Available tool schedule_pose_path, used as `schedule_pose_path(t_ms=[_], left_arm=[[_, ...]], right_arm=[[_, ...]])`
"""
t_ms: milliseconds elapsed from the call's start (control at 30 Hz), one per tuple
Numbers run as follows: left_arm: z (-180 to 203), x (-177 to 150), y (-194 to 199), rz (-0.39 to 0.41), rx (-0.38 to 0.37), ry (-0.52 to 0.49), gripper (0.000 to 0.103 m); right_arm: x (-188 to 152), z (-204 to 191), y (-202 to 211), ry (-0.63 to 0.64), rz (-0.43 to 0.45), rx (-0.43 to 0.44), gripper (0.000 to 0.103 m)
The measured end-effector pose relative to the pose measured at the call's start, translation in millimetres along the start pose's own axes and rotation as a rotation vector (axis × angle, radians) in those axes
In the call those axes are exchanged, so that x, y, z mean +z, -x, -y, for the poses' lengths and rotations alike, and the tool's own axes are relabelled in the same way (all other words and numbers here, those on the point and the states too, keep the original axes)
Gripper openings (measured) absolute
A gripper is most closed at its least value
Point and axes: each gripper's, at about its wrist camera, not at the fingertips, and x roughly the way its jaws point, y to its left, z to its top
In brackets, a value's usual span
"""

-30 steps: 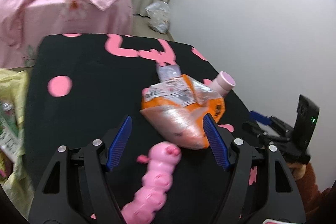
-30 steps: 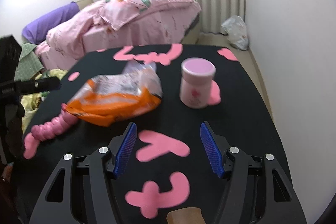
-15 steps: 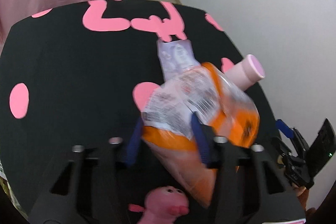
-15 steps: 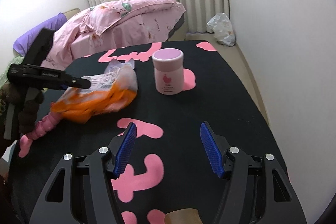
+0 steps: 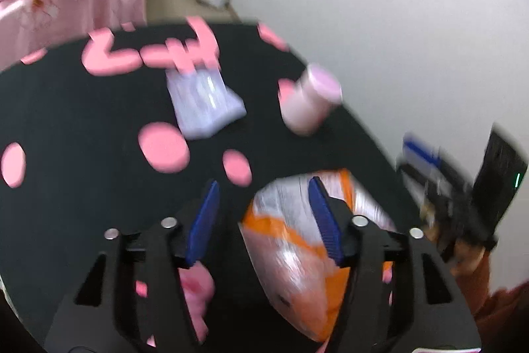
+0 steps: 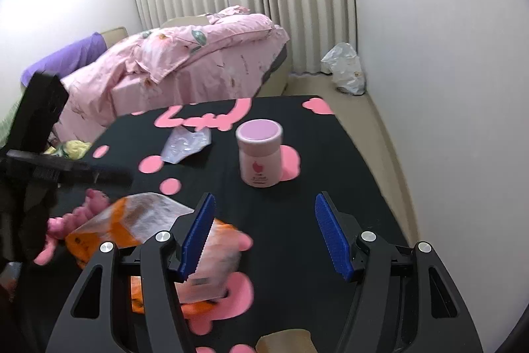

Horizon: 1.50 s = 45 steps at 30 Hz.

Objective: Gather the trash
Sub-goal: 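Grasp a small red-white wrapper with the left tool, then grasp the orange-and-clear bread bag with the right tool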

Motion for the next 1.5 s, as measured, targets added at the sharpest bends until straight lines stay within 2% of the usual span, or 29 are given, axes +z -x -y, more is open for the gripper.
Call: schedule_pose_path(t_ms=[67, 100, 167, 267, 367, 433, 467, 533, 567, 600, 700, 833, 1033, 1133, 1233, 1300, 1367, 1400, 1467, 1500], left_arm=[[-6, 15, 6, 0.092, 0.046, 0.002, 0.063], [-10, 26, 6, 0.137, 0.093, -0.012, 0.063], [-14, 42, -3, 0.148, 0.135, -0.038, 0.063], [-23, 67, -34, 0.053, 0.160, -0.071, 0.063], [-33, 79, -67, -0.090, 0.236, -0.054, 0.062], [-36, 79, -85, -0.190, 0.218, -0.024, 0.055], [-35, 78, -88, -0.198, 0.211, -0.033, 0.054], [-32, 75, -87, -0.189, 0.204, -0.045, 0.031], [-32, 74, -87, -0.197, 0.196, -0.033, 0.015], [-33, 71, -87, -0.199, 0.193, -0.018, 0.011], [-29, 63, -78, -0.149, 0.212, -0.026, 0.005], [-13, 57, -48, -0.070, 0.248, -0.074, 0.002], [13, 44, 2, 0.022, 0.215, -0.108, 0.002], [20, 35, 21, 0.057, 0.191, -0.106, 0.002], [24, 22, 29, 0.090, 0.198, -0.102, 0.002], [23, 9, 36, 0.106, 0.192, -0.081, 0.002], [20, -5, 42, 0.112, 0.178, -0.050, 0.002], [18, -15, 48, 0.119, 0.175, -0.035, 0.002], [16, -28, 56, 0.134, 0.186, -0.022, 0.002], [16, -35, 61, 0.139, 0.194, -0.016, 0.002]], right_arm=[[-3, -6, 2, -0.001, -0.003, 0.045, 0.060], [-5, -11, 1, 0.010, -0.008, 0.057, 0.060], [-10, -22, -1, 0.049, -0.030, 0.072, 0.060], [-18, -34, -8, 0.069, -0.075, 0.102, 0.060], [-31, -41, -20, 0.067, -0.142, 0.133, 0.060], [-41, -44, -25, 0.081, -0.177, 0.128, 0.060], [-43, -46, -28, 0.083, -0.201, 0.132, 0.060], [-44, -47, -26, 0.084, -0.202, 0.139, 0.060], [-45, -47, -26, 0.083, -0.205, 0.140, 0.060], [-46, -47, -29, 0.081, -0.221, 0.140, 0.060], [-49, -46, -37, 0.071, -0.275, 0.136, 0.060], [-49, -48, -39, 0.080, -0.281, 0.125, 0.060], [-49, -45, -39, 0.056, -0.282, 0.129, 0.060], [-48, -28, -40, -0.061, -0.266, 0.199, 0.060], [-47, -6, -42, -0.182, -0.274, 0.305, 0.061], [-44, -4, -42, -0.201, -0.302, 0.318, 0.060], [-40, -12, -39, -0.154, -0.339, 0.273, 0.060], [-37, -18, -34, -0.112, -0.340, 0.216, 0.060], [-32, -27, -16, -0.044, -0.267, 0.164, 0.060], [-29, -31, -6, -0.014, -0.235, 0.164, 0.060]])
